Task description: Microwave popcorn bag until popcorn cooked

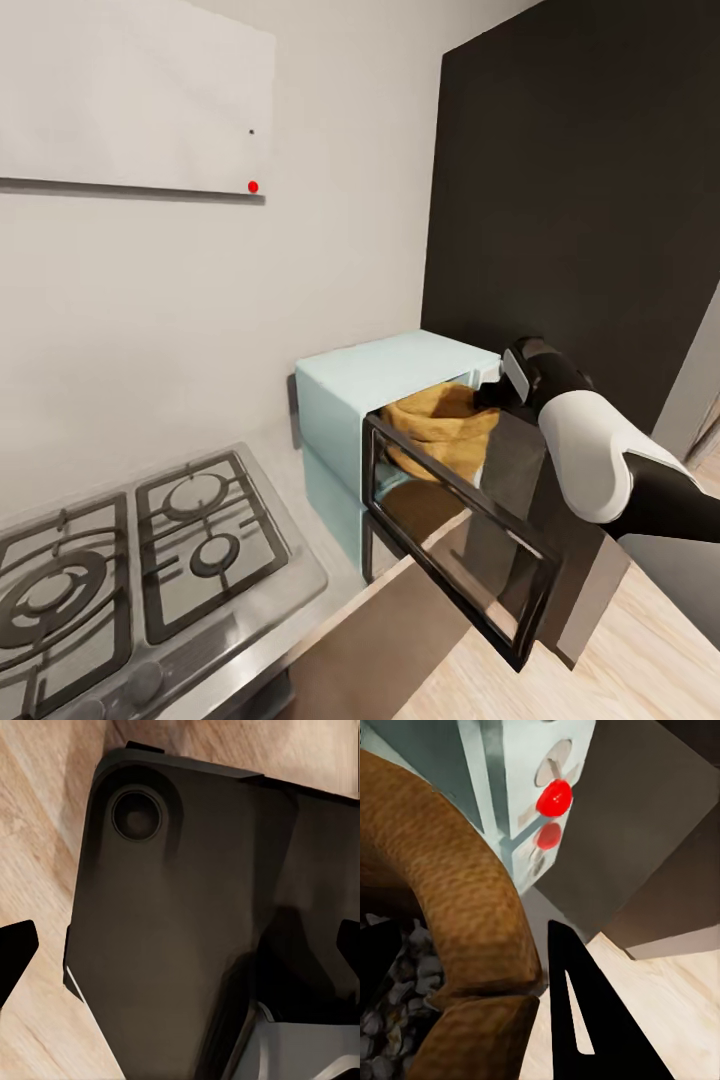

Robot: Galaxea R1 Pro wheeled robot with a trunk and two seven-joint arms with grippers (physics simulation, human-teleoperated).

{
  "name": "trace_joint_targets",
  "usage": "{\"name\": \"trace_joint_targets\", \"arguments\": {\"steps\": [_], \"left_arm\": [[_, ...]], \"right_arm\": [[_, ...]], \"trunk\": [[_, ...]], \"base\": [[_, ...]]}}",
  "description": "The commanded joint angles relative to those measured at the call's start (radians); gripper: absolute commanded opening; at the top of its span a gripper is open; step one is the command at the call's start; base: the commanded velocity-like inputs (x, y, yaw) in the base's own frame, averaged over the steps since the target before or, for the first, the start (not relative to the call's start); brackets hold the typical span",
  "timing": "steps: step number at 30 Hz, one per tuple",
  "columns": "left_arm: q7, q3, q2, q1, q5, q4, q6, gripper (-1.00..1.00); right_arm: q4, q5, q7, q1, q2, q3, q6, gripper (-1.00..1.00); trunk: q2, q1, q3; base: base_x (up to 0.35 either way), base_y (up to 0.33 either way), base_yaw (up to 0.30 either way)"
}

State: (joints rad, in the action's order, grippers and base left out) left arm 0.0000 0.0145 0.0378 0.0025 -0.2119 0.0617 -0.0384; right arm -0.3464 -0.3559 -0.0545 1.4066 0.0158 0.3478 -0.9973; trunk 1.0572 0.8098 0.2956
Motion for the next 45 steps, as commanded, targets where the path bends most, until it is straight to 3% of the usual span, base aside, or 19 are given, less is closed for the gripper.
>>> {"name": "trace_joint_targets", "arguments": {"steps": [1, 12, 27, 45], "left_arm": [[0.000, 0.001, 0.000, 0.000, -0.006, 0.001, -0.002, 1.00], [0.000, 0.001, 0.000, 0.000, -0.006, 0.001, -0.002, 1.00], [0.000, 0.002, 0.001, 0.000, -0.007, 0.001, -0.002, 1.00], [0.000, 0.002, 0.001, 0.000, -0.007, 0.001, -0.002, 1.00]], "right_arm": [[-0.032, 0.031, -0.004, 0.002, -0.001, 0.019, -0.001, -1.00], [-0.021, 0.034, -0.001, 0.002, -0.003, 0.019, -0.005, -1.00], [-0.020, 0.035, -0.001, 0.002, 0.000, 0.019, -0.001, -1.00], [-0.020, 0.033, 0.001, 0.002, 0.002, 0.019, -0.015, -1.00]], "trunk": [[0.001, 0.001, 0.001], [0.001, 0.001, 0.001], [0.001, 0.001, 0.001], [0.001, 0.001, 0.001]], "base": [[0.268, 0.000, 0.000], [0.189, 0.000, 0.000], [0.004, 0.155, 0.000], [0.000, 0.006, 0.000]]}}
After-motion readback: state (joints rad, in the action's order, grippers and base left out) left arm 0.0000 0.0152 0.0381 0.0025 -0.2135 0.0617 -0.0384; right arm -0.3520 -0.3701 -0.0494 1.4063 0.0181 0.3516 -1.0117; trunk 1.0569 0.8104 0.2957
